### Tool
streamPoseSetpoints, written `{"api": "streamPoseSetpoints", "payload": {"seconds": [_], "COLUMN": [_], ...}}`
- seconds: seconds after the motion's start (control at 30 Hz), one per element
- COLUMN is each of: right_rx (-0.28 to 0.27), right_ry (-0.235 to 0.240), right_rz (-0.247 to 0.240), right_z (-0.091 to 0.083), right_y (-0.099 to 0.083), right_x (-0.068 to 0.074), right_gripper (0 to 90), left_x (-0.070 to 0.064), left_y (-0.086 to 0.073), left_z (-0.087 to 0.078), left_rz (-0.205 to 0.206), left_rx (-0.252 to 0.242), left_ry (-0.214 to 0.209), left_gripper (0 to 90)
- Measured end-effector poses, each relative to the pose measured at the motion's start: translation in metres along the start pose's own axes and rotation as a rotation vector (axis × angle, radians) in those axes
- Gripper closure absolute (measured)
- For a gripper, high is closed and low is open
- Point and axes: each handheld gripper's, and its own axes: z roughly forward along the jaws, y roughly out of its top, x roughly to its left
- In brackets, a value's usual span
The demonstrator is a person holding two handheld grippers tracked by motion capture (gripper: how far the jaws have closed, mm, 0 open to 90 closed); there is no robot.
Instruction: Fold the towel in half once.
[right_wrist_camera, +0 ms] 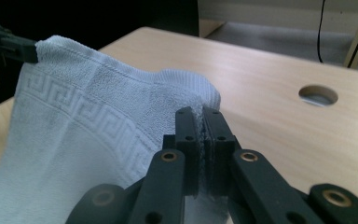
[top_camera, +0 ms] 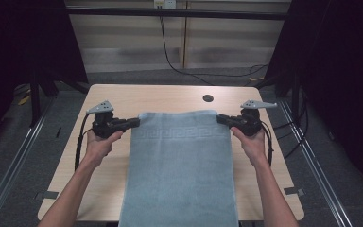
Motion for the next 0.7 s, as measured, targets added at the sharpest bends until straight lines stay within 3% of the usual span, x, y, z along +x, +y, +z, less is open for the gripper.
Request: {"api": "streamPoseSetpoints", "payload": {"seconds": [0.13,0.4,0.57,0.63,0.7], "right_rx": [-0.032,-0.049,-0.085,-0.134,-0.138], "right_ry": [0.004,-0.002,-0.028,-0.008,0.013], "right_rz": [-0.005,-0.043,-0.066,-0.059,-0.074], "right_z": [-0.001,-0.001,-0.009,-0.017,-0.022], "right_y": [0.02,0.06,0.097,0.107,0.106], "right_x": [0.0,-0.002,-0.003,0.001,0.008], "right_gripper": [86.7,86.8,86.8,86.9,86.9], "left_x": [0.002,0.016,0.001,-0.003,-0.007], "left_y": [0.02,0.058,0.092,0.094,0.088], "left_z": [-0.002,-0.009,-0.028,-0.033,-0.034], "left_rz": [0.037,0.02,0.086,0.09,0.092], "left_rx": [0.006,-0.05,-0.116,-0.128,-0.123], "left_ry": [0.019,0.009,0.027,0.016,0.009], "left_gripper": [87.0,87.0,87.1,87.0,87.1]}}
